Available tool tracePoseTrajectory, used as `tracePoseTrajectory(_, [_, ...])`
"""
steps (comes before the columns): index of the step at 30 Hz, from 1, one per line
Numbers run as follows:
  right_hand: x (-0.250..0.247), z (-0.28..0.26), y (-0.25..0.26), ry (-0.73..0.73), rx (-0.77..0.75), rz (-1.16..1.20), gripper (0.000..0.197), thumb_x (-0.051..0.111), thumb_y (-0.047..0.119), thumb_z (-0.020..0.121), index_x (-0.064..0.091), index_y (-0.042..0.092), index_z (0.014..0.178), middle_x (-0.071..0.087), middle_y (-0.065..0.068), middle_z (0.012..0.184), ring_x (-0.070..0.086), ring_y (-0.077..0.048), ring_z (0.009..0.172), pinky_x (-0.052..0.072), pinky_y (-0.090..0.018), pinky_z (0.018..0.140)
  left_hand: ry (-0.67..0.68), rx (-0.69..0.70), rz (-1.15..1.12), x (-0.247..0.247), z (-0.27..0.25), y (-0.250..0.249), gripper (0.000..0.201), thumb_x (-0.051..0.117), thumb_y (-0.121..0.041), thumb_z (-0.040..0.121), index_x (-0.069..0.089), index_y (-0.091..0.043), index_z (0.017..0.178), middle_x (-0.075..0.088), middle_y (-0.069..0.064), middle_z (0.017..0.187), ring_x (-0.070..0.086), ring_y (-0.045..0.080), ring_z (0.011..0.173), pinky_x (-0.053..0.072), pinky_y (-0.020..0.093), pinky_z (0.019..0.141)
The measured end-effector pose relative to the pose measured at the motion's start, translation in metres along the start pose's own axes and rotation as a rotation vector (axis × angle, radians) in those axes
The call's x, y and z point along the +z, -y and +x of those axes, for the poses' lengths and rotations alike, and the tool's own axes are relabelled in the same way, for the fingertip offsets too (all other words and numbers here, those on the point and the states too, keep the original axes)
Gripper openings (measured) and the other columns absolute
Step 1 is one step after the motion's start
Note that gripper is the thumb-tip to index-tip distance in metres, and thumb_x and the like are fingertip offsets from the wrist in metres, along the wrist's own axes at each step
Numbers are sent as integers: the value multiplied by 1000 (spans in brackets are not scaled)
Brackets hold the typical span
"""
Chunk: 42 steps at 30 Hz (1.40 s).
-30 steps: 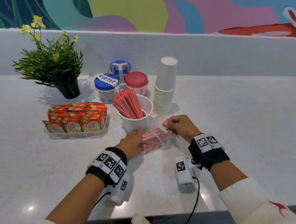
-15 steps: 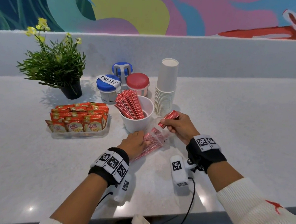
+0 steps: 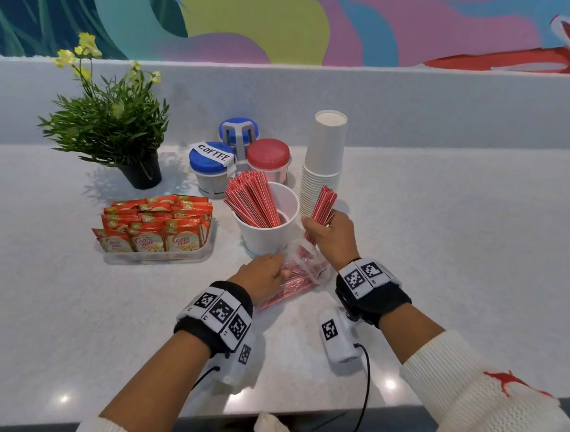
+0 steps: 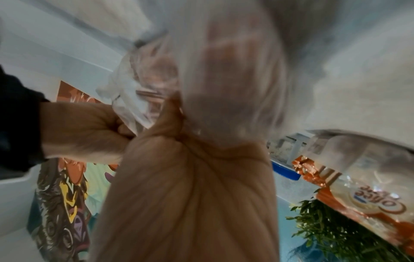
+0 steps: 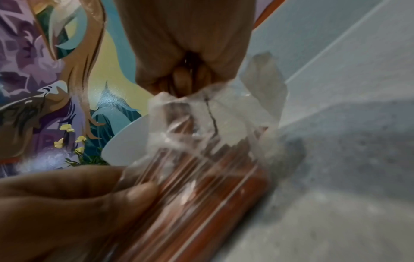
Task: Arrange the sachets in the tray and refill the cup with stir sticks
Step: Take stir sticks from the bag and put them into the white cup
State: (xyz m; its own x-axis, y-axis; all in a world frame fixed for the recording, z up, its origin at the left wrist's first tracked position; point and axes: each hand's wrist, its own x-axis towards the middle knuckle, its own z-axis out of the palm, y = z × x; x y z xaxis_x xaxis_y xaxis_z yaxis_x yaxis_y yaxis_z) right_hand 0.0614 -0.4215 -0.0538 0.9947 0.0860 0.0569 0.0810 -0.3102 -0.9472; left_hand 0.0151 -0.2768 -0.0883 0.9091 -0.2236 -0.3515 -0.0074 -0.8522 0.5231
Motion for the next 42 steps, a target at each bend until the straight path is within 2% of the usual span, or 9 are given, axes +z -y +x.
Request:
tracePoseTrajectory(2, [-3, 4, 2, -78, -72, -56, 24, 57, 12, 87, 59, -10, 77, 60, -15, 72, 52, -18, 59, 42, -13, 56, 10, -31, 44, -7, -7, -6, 26, 40, -27, 98, 50, -8, 113, 58, 11, 115, 55, 28, 106, 44, 45, 96])
tracePoseTrajectory(5, [-8, 8, 4, -168, -141, -89, 27, 55, 14, 89, 61, -10, 80, 66, -24, 80, 55, -26, 66, 45, -27, 64, -51, -16, 113, -18, -18, -16, 24, 49, -19, 93, 50, -7, 114, 53, 9, 116, 53, 28, 108, 44, 37, 95])
tracePoseTrajectory(10, [-12, 12, 10, -181, -155, -55, 25, 52, 15, 91, 59, -2, 74, 58, -15, 69, 53, -8, 60, 42, -23, 61, -242, 117, 113, -34, -35, -36, 30, 61, -17, 86, 50, -14, 114, 47, 2, 116, 51, 21, 104, 43, 29, 88])
tracePoseTrajectory(12, [-11, 12, 9, -160, -135, 11, 26, 49, 12, 93, 57, 4, 69, 55, -5, 61, 51, 2, 51, 38, -8, 54, -183, 154, 118, -35, -34, -39, 32, 62, -16, 85, 50, -17, 114, 45, 0, 108, 51, 20, 98, 43, 26, 84])
tracePoseTrajectory(18, [-7, 8, 10, -184, -74, 259, 24, 53, 22, 93, 50, 19, 69, 44, 1, 49, 41, -12, 42, 39, -22, 45, 105, 24, 273, -21, -22, -27, 70, 64, -12, 83, 32, -28, 143, 44, 6, 121, 46, 25, 114, 41, 32, 98])
tracePoseTrajectory(25, [-1, 3, 0, -155, -46, 208, 20, 62, 11, 85, 53, 25, 73, 54, 2, 64, 50, -13, 54, 46, -12, 51, 105, 3, 290, -18, -15, -26, 75, 67, -12, 81, 30, -27, 144, 44, 7, 127, 44, 26, 120, 40, 35, 104])
tracePoseTrajectory(32, [1, 5, -2, -147, 11, 223, 19, 58, 11, 87, 54, 15, 69, 49, -1, 55, 45, -12, 46, 41, -20, 51, 101, -2, 197, -26, -19, -28, 64, 63, -9, 84, 37, -22, 141, 46, 7, 132, 45, 25, 122, 41, 33, 102])
tracePoseTrajectory(36, [2, 20, 26, -125, -68, 290, 16, 57, 11, 88, 55, 4, 73, 46, -1, 49, 42, -8, 38, 39, -21, 47, 10, 55, 40, -57, -29, -32, 53, 62, -17, 87, 42, -18, 137, 54, 9, 124, 52, 16, 101, 42, 23, 88])
tracePoseTrajectory(42, [17, 43, 83, -71, -210, 398, 37, 55, 10, 90, 44, 16, 54, 43, 7, 33, 41, -6, 33, 38, -17, 44, -312, 112, -134, -111, -35, -36, 33, 57, -16, 90, 55, -11, 123, 63, 6, 108, 56, 12, 90, 45, 14, 70])
